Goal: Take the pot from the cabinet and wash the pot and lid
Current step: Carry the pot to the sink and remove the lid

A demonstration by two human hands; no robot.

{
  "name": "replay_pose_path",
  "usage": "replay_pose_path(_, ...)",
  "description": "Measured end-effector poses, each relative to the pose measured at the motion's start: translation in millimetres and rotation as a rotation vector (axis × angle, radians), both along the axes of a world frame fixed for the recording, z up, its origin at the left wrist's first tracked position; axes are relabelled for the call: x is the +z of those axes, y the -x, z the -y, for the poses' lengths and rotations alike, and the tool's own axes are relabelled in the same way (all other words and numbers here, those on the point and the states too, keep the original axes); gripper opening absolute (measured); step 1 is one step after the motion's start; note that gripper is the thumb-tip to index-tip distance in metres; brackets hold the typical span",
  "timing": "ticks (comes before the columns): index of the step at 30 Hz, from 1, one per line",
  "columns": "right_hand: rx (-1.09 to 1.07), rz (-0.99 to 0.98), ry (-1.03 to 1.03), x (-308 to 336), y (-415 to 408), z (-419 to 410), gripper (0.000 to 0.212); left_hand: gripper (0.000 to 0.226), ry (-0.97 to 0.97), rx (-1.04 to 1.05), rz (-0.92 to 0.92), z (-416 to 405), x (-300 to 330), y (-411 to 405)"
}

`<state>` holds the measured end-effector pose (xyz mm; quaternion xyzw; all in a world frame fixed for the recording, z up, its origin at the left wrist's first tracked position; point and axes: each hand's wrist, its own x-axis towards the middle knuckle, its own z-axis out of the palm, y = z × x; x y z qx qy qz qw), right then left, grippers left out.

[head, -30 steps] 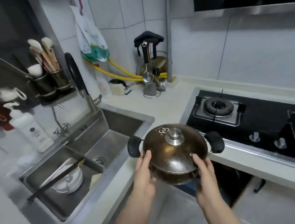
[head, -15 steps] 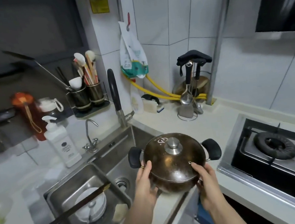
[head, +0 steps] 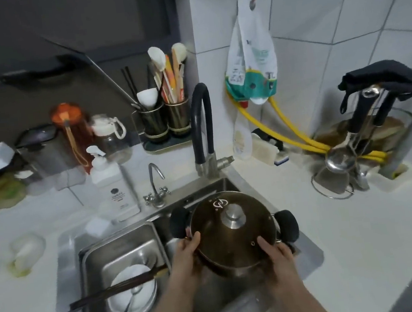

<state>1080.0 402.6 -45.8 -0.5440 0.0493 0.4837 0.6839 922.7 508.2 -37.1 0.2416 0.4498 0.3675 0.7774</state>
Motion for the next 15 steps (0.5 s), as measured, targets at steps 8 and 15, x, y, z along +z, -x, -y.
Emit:
replay_pose_path(8,0.207,-0.074,0.022,-41,-44,-56,0.045,0.013,0.135,0.168,-0.092,-31,-44,-21)
replay_pose_path(15,0.236,-0.128,0.109,-71,-47,-80,0.057,0.010,0.222,0.240,-0.064,-47,-80,-22)
